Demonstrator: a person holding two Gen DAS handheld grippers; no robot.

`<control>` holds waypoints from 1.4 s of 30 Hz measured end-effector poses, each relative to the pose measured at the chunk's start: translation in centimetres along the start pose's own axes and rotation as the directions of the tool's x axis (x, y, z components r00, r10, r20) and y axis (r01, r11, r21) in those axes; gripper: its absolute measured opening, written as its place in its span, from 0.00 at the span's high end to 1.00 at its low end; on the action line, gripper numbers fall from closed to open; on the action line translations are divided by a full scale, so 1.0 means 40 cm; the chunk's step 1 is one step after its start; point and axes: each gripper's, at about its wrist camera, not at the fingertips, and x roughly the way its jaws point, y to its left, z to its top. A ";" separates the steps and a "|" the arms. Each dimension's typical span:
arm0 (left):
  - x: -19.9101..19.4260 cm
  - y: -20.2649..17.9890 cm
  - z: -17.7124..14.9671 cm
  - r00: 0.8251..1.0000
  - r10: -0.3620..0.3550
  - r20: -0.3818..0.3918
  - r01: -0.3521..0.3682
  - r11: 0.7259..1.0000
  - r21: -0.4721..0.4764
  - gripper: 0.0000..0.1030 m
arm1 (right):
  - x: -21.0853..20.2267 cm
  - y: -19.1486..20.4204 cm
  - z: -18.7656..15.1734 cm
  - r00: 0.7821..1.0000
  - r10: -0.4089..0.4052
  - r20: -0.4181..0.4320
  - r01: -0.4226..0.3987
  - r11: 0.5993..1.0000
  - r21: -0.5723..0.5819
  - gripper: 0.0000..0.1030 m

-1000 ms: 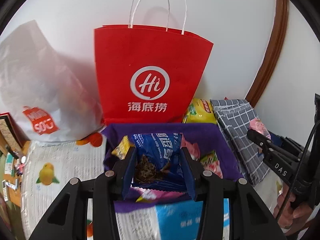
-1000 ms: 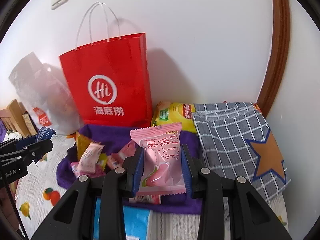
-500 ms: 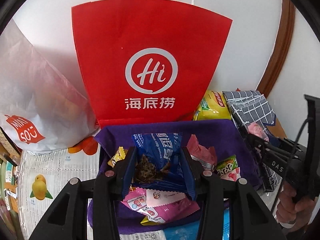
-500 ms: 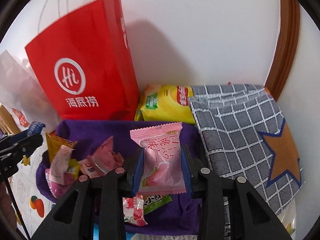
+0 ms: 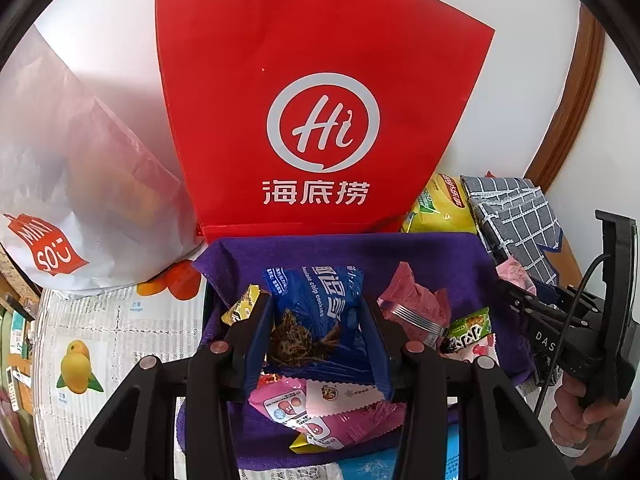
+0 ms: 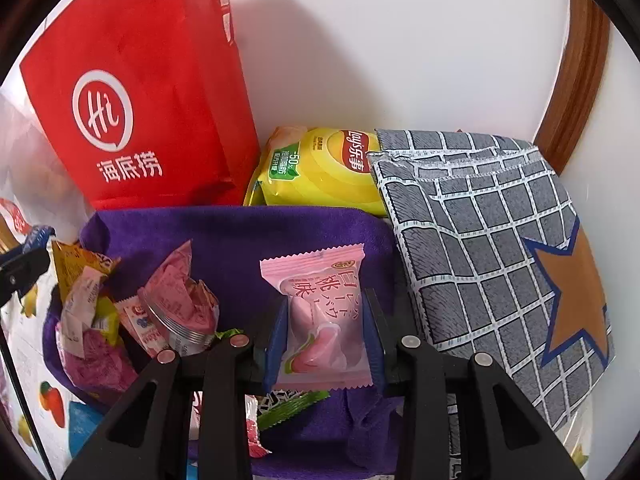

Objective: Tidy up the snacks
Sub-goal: 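Open both tools to release the blue bag and pink candy onto the towel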

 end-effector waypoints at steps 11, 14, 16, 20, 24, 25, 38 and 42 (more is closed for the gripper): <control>0.029 -0.052 -0.016 0.998 -0.028 -0.050 0.030 0.999 0.044 0.59 | 0.005 0.008 -0.001 0.999 0.012 -0.030 -0.013 1.000 -0.027 0.65; 0.040 -0.066 -0.023 0.997 -0.039 -0.073 0.042 0.998 0.047 0.59 | 0.010 0.005 -0.002 0.999 0.011 -0.039 -0.012 1.000 -0.027 0.65; 0.045 -0.073 -0.027 0.996 -0.042 -0.082 0.047 0.998 0.051 0.59 | 0.012 0.003 -0.002 0.999 0.011 -0.043 -0.012 1.000 -0.025 0.65; 0.060 -0.078 -0.032 0.993 -0.054 -0.107 0.059 0.997 0.046 0.59 | 0.019 0.001 -0.002 0.998 0.016 -0.056 -0.017 0.999 -0.029 0.65; 0.068 -0.082 -0.033 0.992 -0.052 -0.114 0.058 0.997 0.047 0.59 | 0.028 0.001 -0.003 0.997 0.015 -0.069 -0.018 0.999 -0.036 0.65; 0.069 -0.082 -0.033 0.992 -0.051 -0.114 0.057 0.997 0.048 0.59 | 0.030 0.001 -0.003 0.997 0.015 -0.072 -0.018 0.999 -0.036 0.65; 0.089 -0.069 -0.034 0.990 -0.060 -0.124 0.062 0.998 0.012 0.59 | 0.041 0.012 -0.009 0.996 0.027 -0.091 -0.032 0.998 -0.057 0.56; 0.095 -0.067 -0.034 0.991 -0.066 -0.118 0.067 0.998 0.004 0.59 | 0.028 0.014 -0.008 0.996 0.031 -0.083 -0.036 0.998 -0.061 0.55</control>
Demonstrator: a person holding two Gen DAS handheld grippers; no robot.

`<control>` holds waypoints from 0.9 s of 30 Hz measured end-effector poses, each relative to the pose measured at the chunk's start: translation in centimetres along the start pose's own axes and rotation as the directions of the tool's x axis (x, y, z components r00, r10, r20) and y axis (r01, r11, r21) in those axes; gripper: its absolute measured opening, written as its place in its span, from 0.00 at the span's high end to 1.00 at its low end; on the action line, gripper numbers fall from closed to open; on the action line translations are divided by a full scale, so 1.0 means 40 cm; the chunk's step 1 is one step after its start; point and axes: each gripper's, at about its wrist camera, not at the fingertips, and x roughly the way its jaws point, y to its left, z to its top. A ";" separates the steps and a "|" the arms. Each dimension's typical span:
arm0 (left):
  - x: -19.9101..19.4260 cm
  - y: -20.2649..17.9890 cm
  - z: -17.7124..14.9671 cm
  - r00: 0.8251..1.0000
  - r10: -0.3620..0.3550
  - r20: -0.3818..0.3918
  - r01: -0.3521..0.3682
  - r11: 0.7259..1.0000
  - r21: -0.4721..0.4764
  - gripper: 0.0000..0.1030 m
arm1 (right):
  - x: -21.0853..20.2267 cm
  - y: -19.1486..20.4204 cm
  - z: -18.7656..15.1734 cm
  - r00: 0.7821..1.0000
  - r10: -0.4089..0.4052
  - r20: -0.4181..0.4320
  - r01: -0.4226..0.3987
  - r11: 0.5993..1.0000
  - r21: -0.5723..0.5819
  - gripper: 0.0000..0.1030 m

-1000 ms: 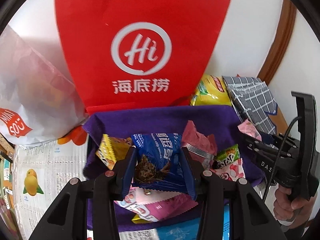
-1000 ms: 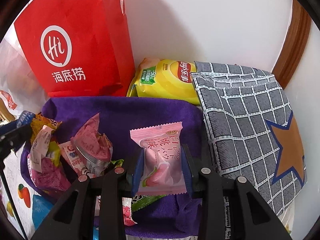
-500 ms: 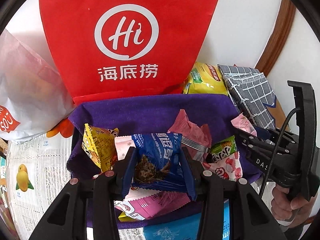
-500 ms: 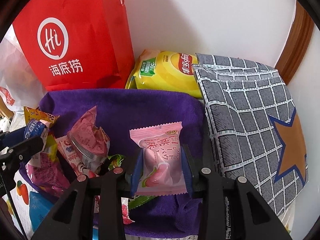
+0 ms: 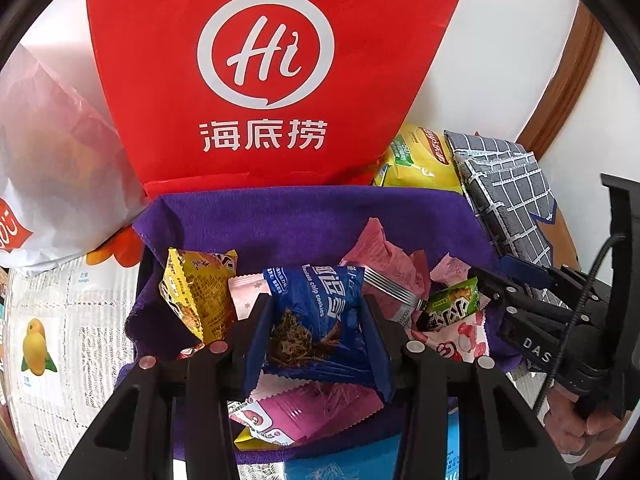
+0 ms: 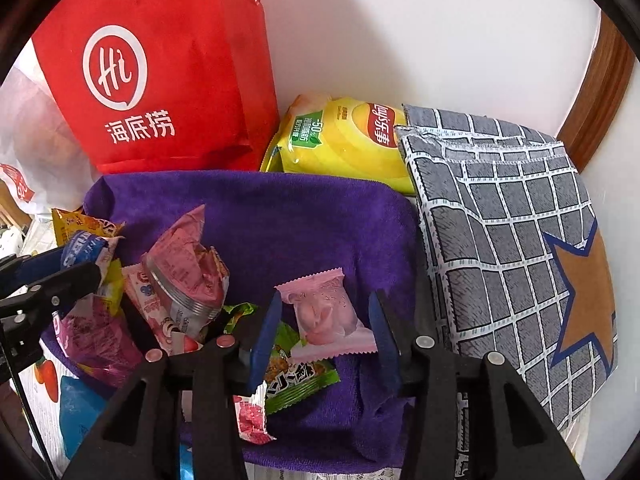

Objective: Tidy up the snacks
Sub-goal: 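Open both tools to release the blue bag and pink candy onto the towel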

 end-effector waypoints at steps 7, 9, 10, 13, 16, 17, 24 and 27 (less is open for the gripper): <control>0.005 0.004 -0.001 1.000 -0.007 0.003 0.007 1.000 -0.014 0.58 | -0.040 0.009 0.000 0.999 0.007 0.032 -0.008 1.000 0.002 0.53; 0.005 0.006 -0.001 1.000 -0.011 0.004 0.011 1.000 -0.017 0.57 | -0.051 0.014 0.000 0.999 0.008 0.040 -0.008 1.000 -0.002 0.53; 0.005 0.007 -0.001 1.000 -0.013 0.005 0.013 1.000 -0.019 0.57 | -0.056 0.016 -0.001 0.999 0.008 0.044 -0.008 1.000 -0.004 0.53; 0.005 0.011 0.000 1.000 -0.016 0.006 0.016 1.000 -0.027 0.57 | -0.059 0.019 0.001 0.999 0.009 0.049 -0.009 1.000 -0.005 0.53; 0.002 0.014 0.000 1.000 -0.022 0.008 0.023 0.999 -0.038 0.57 | -0.065 0.021 0.000 0.999 0.008 0.051 -0.008 1.000 -0.002 0.53; 0.002 0.016 0.000 1.000 -0.023 0.009 0.023 0.999 -0.042 0.57 | -0.069 0.021 -0.002 0.999 0.008 0.052 -0.008 1.000 0.000 0.53; 0.007 0.010 -0.002 1.000 -0.020 0.012 0.020 0.999 -0.041 0.57 | -0.070 0.023 0.002 0.999 0.006 0.054 -0.006 1.000 -0.006 0.53; 0.012 0.005 0.000 1.000 -0.019 0.012 0.019 0.999 -0.039 0.55 | -0.067 0.023 0.002 0.999 0.002 0.048 -0.002 1.000 -0.007 0.52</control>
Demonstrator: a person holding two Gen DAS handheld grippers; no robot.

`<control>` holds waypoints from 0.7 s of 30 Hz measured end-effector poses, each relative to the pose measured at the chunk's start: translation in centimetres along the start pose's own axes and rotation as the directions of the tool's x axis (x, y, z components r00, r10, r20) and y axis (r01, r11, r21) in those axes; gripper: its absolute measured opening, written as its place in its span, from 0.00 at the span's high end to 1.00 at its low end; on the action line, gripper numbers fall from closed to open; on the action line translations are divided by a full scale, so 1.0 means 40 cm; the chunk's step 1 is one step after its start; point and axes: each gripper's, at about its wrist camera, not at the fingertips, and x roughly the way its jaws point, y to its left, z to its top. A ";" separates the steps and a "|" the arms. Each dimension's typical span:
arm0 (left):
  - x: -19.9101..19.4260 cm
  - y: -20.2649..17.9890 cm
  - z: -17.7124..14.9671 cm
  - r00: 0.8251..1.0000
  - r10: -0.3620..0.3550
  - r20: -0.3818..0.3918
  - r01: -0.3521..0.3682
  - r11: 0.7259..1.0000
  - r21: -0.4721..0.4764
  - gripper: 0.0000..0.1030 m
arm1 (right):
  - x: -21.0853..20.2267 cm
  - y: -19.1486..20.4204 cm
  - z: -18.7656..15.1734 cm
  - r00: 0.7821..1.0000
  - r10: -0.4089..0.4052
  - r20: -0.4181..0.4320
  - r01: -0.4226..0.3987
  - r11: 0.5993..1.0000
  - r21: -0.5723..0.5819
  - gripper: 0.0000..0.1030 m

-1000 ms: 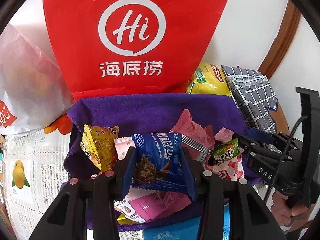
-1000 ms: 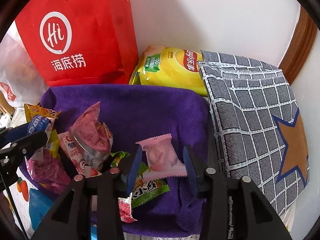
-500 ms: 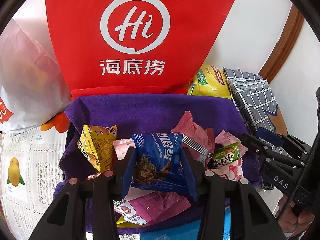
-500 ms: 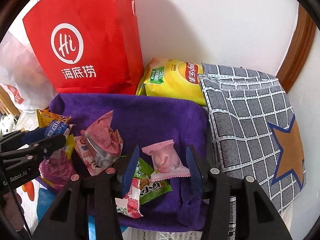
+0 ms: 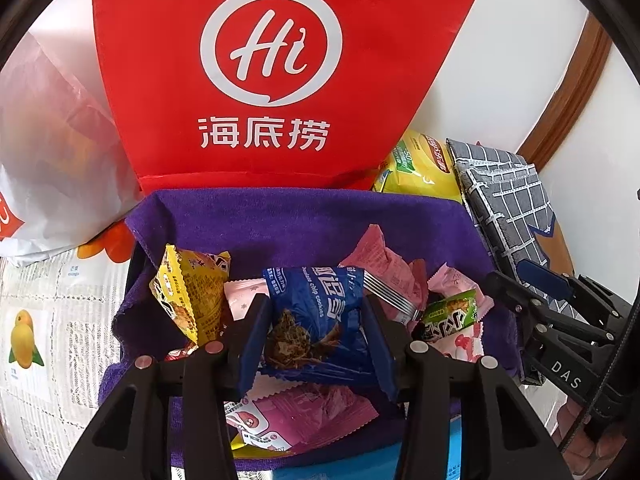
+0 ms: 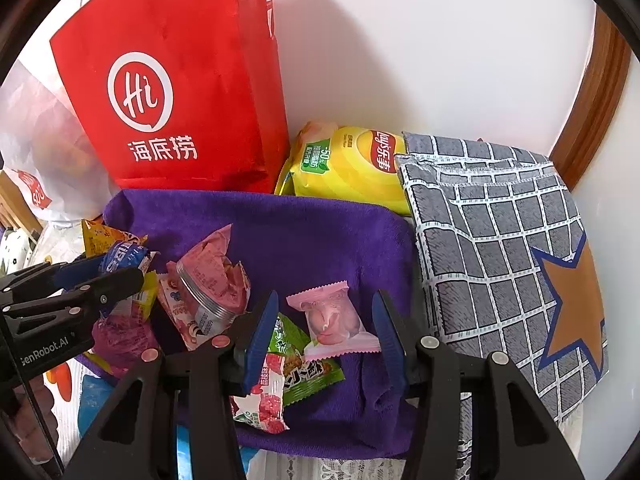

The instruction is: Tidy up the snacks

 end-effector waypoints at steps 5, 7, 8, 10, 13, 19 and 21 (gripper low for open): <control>-0.004 -0.004 0.003 1.000 -0.028 0.003 0.029 1.000 -0.012 0.36 | 0.002 0.000 -0.001 1.000 -0.013 -0.003 0.013 1.000 -0.002 0.52; -0.014 -0.003 0.006 0.999 -0.038 0.018 0.038 0.999 -0.019 0.35 | 0.001 -0.002 -0.001 1.000 -0.011 -0.002 0.011 1.000 0.001 0.52; -0.019 -0.005 0.007 0.999 -0.042 0.025 0.042 0.999 -0.020 0.34 | 0.000 -0.005 0.000 1.000 -0.012 -0.002 0.012 1.000 0.004 0.52; -0.031 -0.006 0.011 0.998 -0.049 0.039 0.050 0.999 -0.020 0.32 | -0.002 -0.007 0.000 1.000 -0.015 0.000 0.015 1.000 0.011 0.52; -0.048 -0.010 0.014 0.997 -0.051 0.050 0.052 0.999 -0.017 0.32 | -0.010 -0.012 0.002 1.000 -0.021 0.007 0.021 1.000 0.023 0.52; -0.092 -0.028 0.017 0.997 -0.040 0.069 0.040 0.999 0.004 0.31 | -0.056 -0.011 0.007 0.999 -0.041 0.034 0.040 0.999 0.027 0.52; -0.118 -0.037 0.016 0.997 -0.026 0.079 0.024 1.000 0.017 0.31 | -0.096 -0.009 0.008 0.997 -0.048 0.061 0.046 0.998 0.033 0.52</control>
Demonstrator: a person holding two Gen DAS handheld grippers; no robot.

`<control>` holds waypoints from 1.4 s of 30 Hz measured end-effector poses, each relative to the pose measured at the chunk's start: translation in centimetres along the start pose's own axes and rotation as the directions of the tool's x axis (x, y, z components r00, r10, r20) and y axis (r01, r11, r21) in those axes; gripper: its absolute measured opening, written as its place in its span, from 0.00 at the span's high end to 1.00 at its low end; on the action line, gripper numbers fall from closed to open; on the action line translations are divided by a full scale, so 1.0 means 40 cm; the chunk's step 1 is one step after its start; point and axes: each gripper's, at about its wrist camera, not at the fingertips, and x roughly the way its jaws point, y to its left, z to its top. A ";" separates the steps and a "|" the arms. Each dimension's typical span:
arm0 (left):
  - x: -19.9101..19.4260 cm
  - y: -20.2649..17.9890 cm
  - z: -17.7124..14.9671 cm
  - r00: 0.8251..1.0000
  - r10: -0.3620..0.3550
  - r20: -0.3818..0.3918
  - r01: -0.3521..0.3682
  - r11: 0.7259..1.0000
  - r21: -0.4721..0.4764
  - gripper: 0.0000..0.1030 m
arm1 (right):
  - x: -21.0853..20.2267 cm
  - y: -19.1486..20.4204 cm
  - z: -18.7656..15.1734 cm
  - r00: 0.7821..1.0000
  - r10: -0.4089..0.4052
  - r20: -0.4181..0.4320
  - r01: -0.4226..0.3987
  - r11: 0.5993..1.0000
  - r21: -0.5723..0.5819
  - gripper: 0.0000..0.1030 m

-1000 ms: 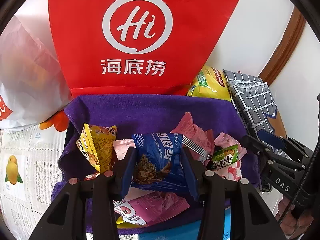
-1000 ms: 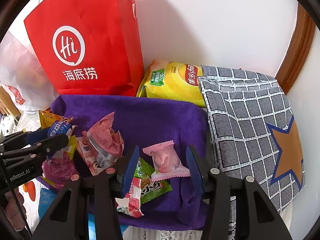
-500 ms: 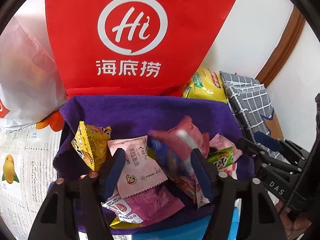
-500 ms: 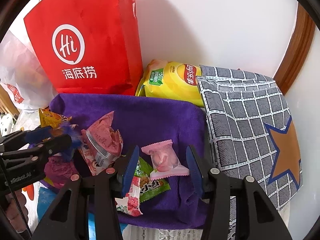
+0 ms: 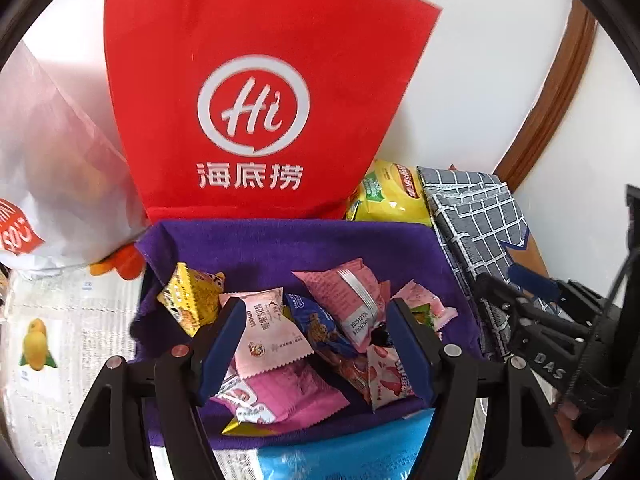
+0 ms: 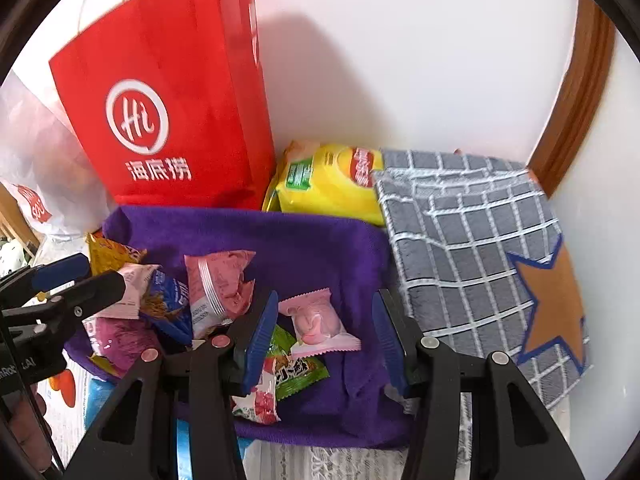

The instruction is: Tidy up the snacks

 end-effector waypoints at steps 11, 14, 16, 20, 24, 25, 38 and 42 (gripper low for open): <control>-0.206 -0.047 -0.106 0.997 0.046 0.057 -0.047 0.999 0.013 0.19 | -0.224 -0.010 -0.080 0.998 0.018 0.067 -0.021 0.999 0.035 0.52; -0.282 -0.060 -0.157 0.996 0.045 0.075 -0.047 0.999 0.018 0.17 | -0.303 -0.008 -0.121 0.995 0.037 0.095 -0.041 0.998 0.040 0.48; -0.333 -0.072 -0.193 0.993 0.056 0.100 -0.059 0.998 0.022 0.14 | -0.352 -0.003 -0.151 0.993 0.032 0.112 -0.036 0.999 0.036 0.44; -0.429 -0.082 -0.268 0.988 0.069 0.140 -0.073 0.997 0.025 0.10 | -0.437 -0.001 -0.221 0.992 0.029 0.119 -0.035 0.998 0.049 0.43; -0.498 -0.091 -0.337 0.983 0.081 0.166 -0.087 0.996 0.026 0.08 | -0.511 -0.011 -0.304 0.991 -0.007 0.130 -0.002 0.998 0.068 0.28; -0.513 -0.093 -0.350 0.982 0.083 0.171 -0.089 0.996 0.027 0.07 | -0.525 -0.015 -0.320 0.990 -0.011 0.137 0.002 0.998 0.068 0.23; -0.669 -0.143 -0.473 0.966 0.110 0.232 -0.124 0.991 0.045 0.05 | -0.711 -0.038 -0.476 0.975 -0.034 0.218 0.009 0.994 0.112 0.03; -0.673 -0.152 -0.487 0.967 0.113 0.229 -0.127 0.991 0.049 0.05 | -0.731 -0.037 -0.495 0.973 -0.051 0.225 0.027 0.994 0.109 0.02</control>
